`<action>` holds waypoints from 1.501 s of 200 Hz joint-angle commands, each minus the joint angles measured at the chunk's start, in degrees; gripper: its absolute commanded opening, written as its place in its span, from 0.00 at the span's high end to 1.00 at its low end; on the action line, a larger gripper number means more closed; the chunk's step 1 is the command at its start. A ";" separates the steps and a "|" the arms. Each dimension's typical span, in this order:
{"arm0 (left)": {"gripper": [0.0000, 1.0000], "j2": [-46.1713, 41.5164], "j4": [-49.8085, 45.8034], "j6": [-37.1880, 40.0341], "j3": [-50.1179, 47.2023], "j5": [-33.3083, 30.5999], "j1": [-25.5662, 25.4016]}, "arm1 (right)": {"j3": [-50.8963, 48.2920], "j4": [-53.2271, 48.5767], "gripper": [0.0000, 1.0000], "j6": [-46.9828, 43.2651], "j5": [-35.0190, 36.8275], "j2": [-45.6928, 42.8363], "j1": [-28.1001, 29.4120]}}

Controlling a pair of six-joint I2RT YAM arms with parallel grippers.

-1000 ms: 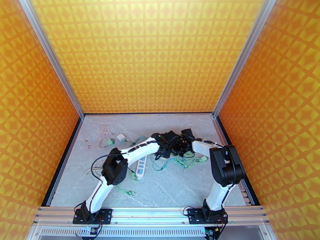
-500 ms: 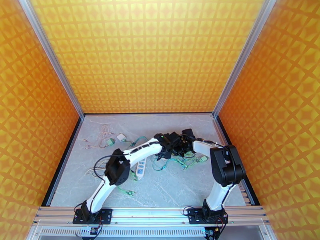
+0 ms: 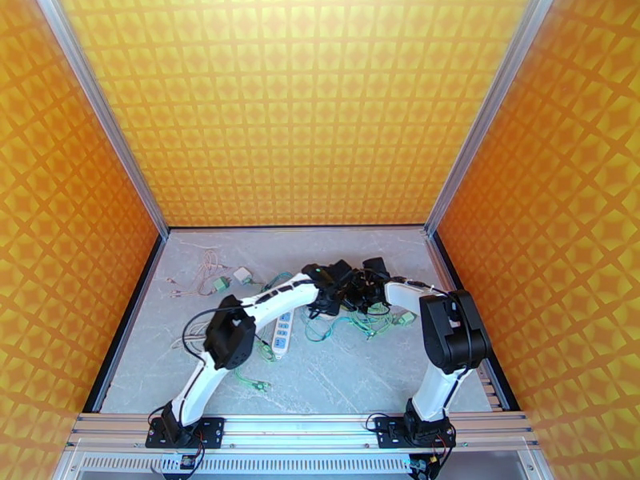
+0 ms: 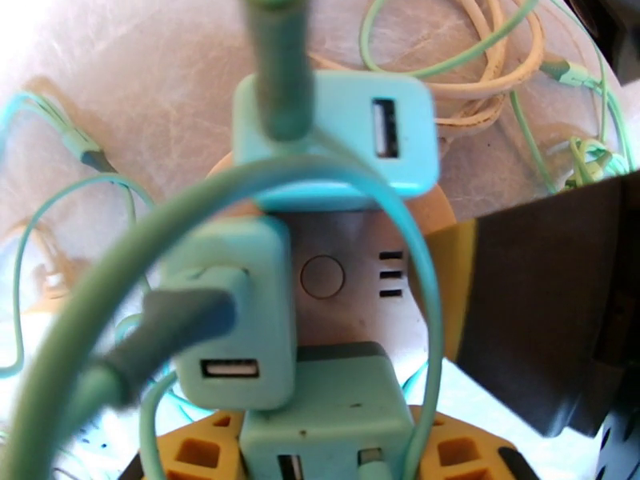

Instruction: Pull the plug off the socket

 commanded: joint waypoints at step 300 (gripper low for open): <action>1.00 -12.22 7.56 4.32 -7.37 7.09 -0.01 | -3.34 -9.32 1.00 0.59 9.49 -1.95 0.89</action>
